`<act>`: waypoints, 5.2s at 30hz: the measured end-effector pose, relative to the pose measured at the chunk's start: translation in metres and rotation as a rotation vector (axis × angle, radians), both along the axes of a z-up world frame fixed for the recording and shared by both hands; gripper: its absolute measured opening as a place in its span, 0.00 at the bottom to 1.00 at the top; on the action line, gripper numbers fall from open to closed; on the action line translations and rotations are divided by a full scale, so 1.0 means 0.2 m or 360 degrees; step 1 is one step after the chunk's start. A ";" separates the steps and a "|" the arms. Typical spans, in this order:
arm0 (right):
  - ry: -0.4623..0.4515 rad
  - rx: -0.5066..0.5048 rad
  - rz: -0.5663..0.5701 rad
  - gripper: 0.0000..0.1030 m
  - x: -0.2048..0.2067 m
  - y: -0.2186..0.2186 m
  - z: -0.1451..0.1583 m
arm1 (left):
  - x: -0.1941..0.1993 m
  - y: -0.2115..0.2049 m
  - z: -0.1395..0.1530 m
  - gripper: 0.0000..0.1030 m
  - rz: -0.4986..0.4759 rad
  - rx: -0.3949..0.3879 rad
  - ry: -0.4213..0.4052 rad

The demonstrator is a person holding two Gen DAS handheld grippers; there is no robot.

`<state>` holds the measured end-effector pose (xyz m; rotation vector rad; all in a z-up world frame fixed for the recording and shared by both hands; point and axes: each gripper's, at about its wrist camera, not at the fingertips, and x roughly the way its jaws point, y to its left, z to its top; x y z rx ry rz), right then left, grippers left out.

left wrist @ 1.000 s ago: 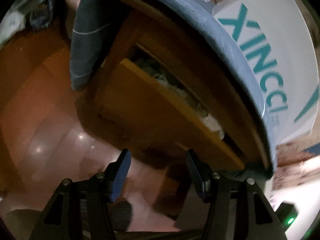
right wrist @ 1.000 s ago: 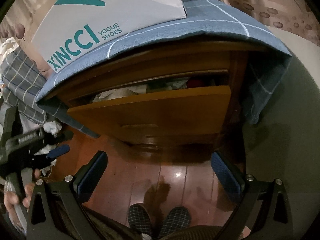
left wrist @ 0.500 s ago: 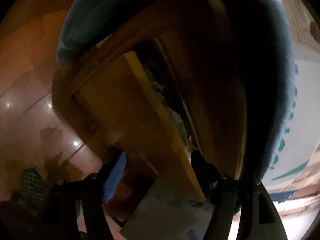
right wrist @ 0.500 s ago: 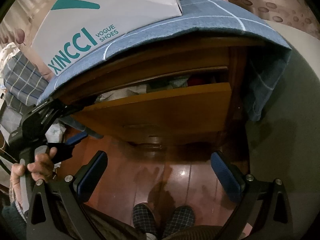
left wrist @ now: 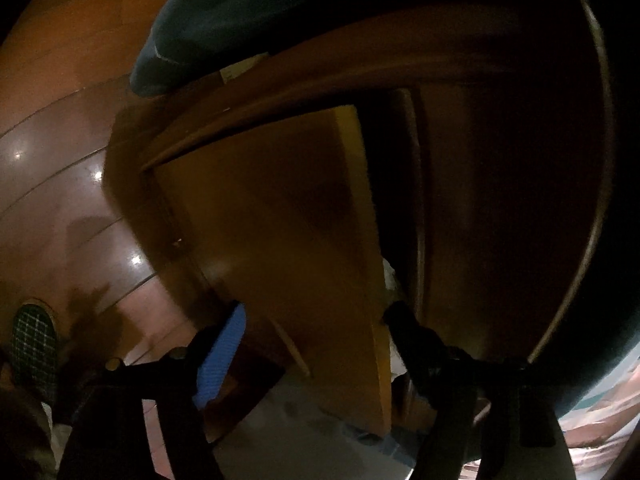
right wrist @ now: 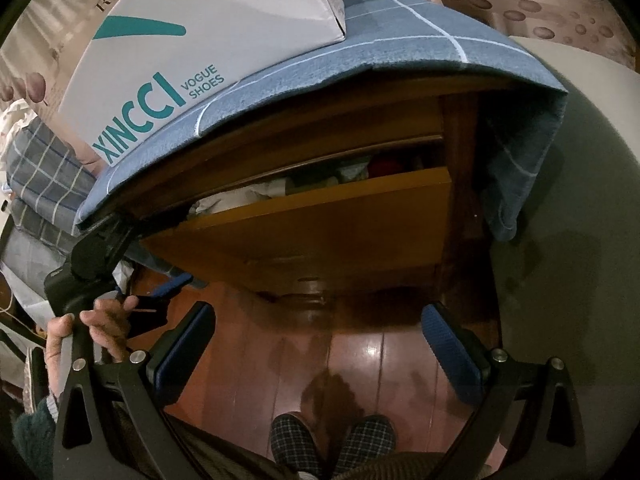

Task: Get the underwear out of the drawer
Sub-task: 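Hook the drawer front with the left tool and pull it open, then move both tools over the open drawer of underwear, then grasp the cream lace bra with the left tool while the right tool reaches into the drawer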

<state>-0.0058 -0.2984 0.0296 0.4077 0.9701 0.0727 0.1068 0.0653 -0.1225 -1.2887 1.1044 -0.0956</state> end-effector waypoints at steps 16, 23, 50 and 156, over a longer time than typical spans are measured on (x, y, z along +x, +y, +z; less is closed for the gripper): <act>-0.0003 0.0014 -0.0026 0.99 0.00 -0.01 -0.01 | 0.09 -0.01 -0.05 0.95 0.0079 0.0170 0.0150; 0.0002 0.0014 -0.0023 0.99 0.01 -0.01 -0.01 | 0.12 0.00 -0.01 0.97 -0.0004 0.0259 0.0149; -0.0018 -0.0046 -0.0059 0.99 -0.01 0.00 0.03 | -0.08 -0.05 0.22 0.99 -0.0654 0.0889 0.0320; 0.0644 -0.0245 0.0551 0.57 0.54 0.44 -0.41 | -0.45 -0.14 0.65 0.96 -0.1135 0.1285 -0.0458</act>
